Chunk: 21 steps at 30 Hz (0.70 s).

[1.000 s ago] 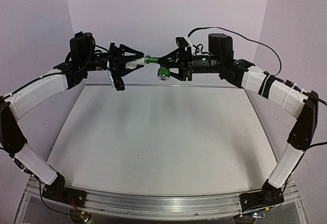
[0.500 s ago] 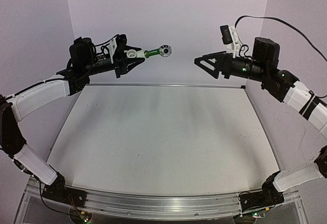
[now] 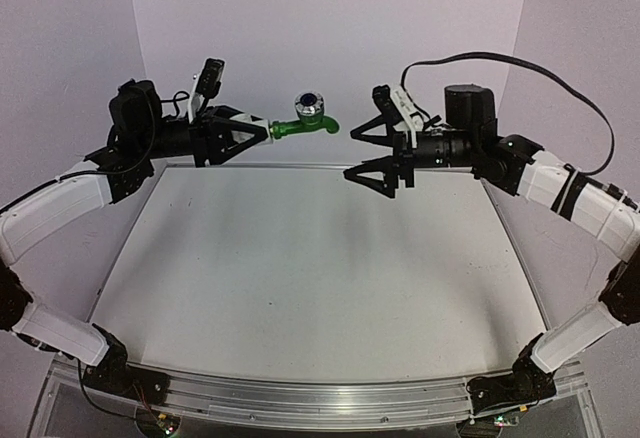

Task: Install the water faucets

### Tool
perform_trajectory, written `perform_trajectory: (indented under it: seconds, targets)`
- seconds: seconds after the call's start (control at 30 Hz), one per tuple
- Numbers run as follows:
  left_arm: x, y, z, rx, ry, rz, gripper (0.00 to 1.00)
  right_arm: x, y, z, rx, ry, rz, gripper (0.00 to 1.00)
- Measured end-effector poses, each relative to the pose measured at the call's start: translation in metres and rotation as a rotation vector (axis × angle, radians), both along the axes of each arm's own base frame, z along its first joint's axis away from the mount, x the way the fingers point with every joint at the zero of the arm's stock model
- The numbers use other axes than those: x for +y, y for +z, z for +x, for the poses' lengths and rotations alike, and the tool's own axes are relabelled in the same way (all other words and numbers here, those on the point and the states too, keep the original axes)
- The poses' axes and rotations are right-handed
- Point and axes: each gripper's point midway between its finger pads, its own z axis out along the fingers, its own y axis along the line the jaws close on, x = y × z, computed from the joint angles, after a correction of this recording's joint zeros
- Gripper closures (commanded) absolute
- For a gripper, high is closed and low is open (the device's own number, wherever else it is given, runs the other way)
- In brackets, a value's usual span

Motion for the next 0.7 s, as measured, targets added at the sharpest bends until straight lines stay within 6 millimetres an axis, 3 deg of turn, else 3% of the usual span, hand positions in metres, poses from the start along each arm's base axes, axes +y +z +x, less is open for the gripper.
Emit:
perform_trajectory:
  seconds: [0.17, 0.37, 0.47, 0.6, 0.7]
  targets:
    - [-0.004, -0.011, -0.001, 0.088, -0.028, 0.016, 1.00, 0.020, 0.000, -0.011, -0.034, 0.040, -0.010, 0.02]
    - [-0.010, -0.029, 0.004, 0.161, -0.066, 0.046, 1.00, 0.024, 0.023, -0.009, -0.081, 0.031, 0.027, 0.08]
    - [-0.013, -0.037, 0.007, 0.188, -0.079, 0.058, 1.00, 0.030, 0.029, -0.007, -0.084, 0.043, 0.040, 0.20]
    - [-0.017, -0.045, 0.011, 0.221, -0.094, 0.071, 1.00, 0.046, 0.021, -0.003, -0.055, 0.067, 0.034, 0.29]
    - [-0.020, -0.049, 0.012, 0.231, -0.110, 0.080, 1.00, 0.056, 0.008, 0.000, -0.017, 0.080, 0.019, 0.53]
